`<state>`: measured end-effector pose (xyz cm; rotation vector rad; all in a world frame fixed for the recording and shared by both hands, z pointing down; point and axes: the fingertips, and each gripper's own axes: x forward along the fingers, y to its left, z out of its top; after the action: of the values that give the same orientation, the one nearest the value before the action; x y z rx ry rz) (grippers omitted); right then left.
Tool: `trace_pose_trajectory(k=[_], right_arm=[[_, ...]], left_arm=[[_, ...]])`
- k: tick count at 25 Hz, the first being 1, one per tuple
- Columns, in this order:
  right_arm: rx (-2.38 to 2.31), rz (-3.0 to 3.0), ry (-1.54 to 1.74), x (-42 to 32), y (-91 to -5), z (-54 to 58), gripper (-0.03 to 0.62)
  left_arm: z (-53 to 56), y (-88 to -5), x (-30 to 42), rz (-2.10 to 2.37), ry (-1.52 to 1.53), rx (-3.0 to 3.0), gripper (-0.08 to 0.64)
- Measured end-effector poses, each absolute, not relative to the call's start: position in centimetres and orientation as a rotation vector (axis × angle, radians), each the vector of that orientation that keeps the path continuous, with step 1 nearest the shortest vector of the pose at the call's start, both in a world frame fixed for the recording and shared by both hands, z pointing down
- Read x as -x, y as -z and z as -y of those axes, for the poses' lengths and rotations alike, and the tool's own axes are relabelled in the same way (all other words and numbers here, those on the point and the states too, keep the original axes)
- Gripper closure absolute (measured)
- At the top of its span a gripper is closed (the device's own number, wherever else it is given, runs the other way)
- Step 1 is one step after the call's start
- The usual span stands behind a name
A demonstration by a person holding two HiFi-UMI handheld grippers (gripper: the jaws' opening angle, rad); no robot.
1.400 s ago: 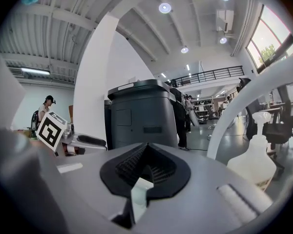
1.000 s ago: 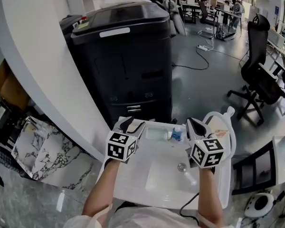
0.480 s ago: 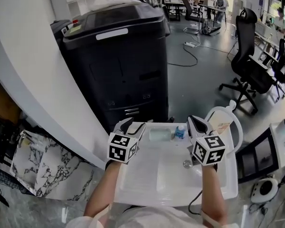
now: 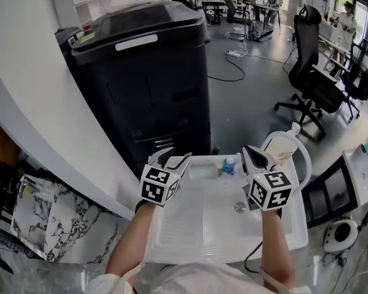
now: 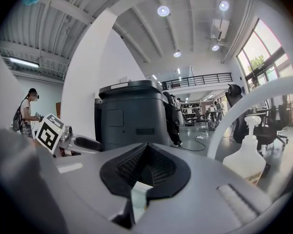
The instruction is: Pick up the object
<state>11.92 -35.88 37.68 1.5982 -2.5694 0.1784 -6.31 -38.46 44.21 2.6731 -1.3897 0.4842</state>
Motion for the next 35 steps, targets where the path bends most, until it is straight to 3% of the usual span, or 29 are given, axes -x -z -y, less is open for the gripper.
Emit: trace_pose_trajectory(k=[35], right_arm=[[-1.604,2.497,-0.168,-12.0,-39.0,35.2,0.592]], left_arm=[[38.4,-55.1,-3.1,0.602,-1.270,-2.915,0.330]])
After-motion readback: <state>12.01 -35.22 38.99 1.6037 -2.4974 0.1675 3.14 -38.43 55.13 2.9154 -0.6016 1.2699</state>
